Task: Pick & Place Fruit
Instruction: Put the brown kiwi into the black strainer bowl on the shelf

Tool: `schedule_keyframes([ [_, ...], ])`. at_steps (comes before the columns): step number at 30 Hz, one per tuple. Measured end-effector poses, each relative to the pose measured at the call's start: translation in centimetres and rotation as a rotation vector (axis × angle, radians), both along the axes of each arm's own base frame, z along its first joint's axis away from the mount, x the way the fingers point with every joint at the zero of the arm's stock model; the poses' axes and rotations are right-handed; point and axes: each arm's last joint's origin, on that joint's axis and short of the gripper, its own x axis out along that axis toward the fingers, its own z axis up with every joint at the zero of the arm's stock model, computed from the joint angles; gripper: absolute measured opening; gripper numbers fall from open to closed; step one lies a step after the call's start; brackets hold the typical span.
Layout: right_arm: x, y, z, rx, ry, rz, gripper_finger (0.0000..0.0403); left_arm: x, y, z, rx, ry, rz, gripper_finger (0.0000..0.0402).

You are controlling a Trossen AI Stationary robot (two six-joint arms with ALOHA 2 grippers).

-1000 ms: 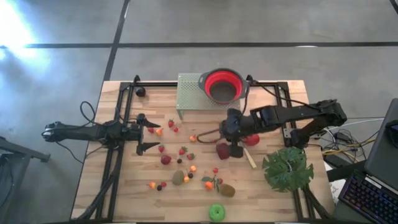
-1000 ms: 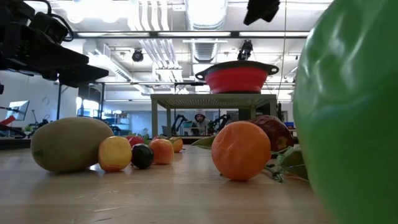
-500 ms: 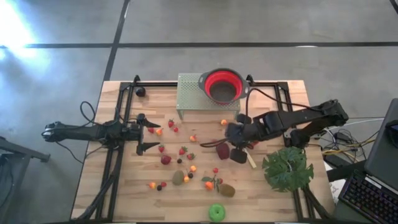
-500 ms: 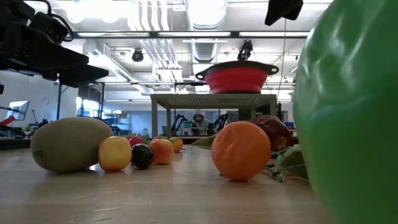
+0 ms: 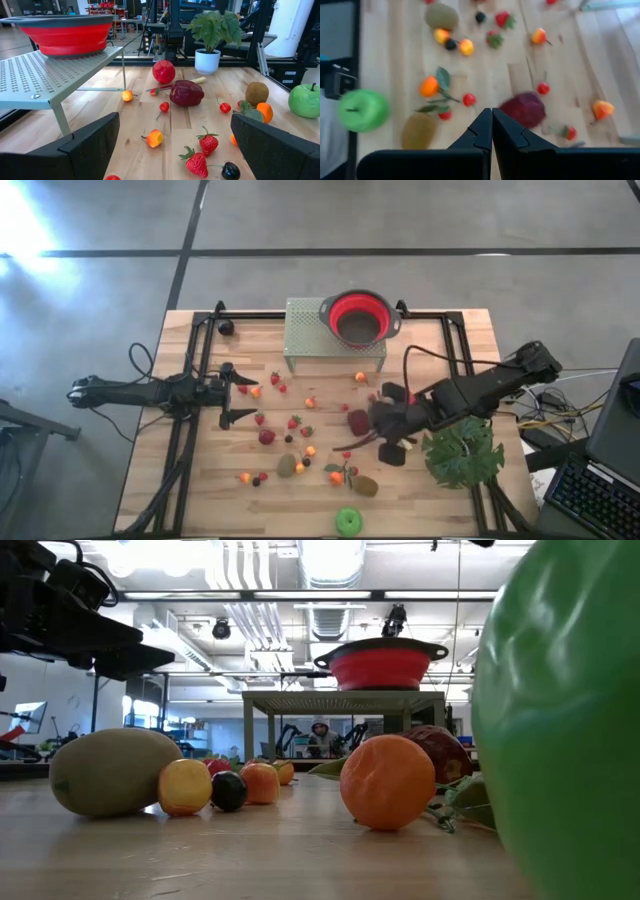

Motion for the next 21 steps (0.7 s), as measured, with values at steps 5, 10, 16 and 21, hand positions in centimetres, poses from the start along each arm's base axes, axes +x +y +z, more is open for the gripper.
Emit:
schedule_keyframes([
  [5, -0.3, 1.2, 0.0, 0.012, -0.017, 0.036, 0.0008, 0.0, 0.0, 0.0, 0.000, 0.000, 0.000, 0.0388],
  [10, -0.9, 2.4, -0.5, 0.044, -0.004, 0.025, 0.0008, 0.0, 0.0, 0.0, 0.000, 0.000, 0.000, 0.0388],
  [16, -0.7, 4.1, -2.5, 0.057, 0.029, 0.024, 0.0008, 0.0, 0.0, 0.0, 0.000, 0.000, 0.000, 0.0388],
  [21, 0.0, 5.4, -4.3, 0.042, 0.090, 0.043, 0.0008, 0.0, 0.0, 0.0, 0.000, 0.000, 0.000, 0.0388],
])
